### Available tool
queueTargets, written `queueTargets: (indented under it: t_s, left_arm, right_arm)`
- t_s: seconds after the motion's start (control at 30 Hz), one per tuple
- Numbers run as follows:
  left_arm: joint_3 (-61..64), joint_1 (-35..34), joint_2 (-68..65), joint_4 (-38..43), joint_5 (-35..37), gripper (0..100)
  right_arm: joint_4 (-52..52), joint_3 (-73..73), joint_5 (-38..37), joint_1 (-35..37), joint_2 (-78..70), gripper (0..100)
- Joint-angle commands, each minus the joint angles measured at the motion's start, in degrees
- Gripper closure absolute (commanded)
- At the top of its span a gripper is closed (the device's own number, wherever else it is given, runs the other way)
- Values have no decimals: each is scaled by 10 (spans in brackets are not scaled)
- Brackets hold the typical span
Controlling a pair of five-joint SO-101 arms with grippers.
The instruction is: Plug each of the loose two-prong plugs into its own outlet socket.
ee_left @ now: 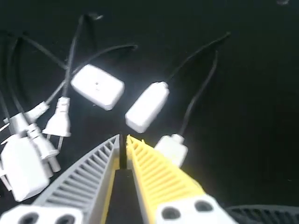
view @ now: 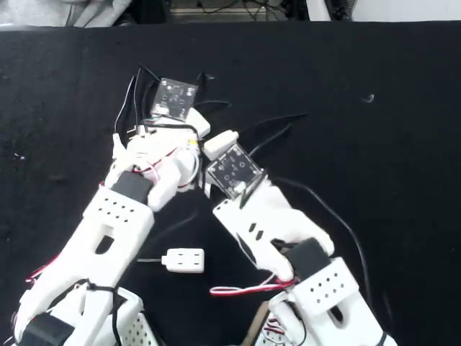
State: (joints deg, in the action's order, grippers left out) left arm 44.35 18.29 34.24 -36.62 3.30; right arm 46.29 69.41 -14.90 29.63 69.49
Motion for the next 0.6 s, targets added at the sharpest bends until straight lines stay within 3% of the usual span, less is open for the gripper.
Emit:
queueTargets:
  t_s: [0.0,0.3,0.57]
  left_arm:
    - [-36,34,0,10,0,971]
    - [-10,38,-1,4,-1,971]
    - [-16,42,1,-29,-1,971]
  right_arm:
    - [-14,7,6,6,45,988]
    - [-13,8,5,4,61,988]
    - [-17,7,4,-42,65,988]
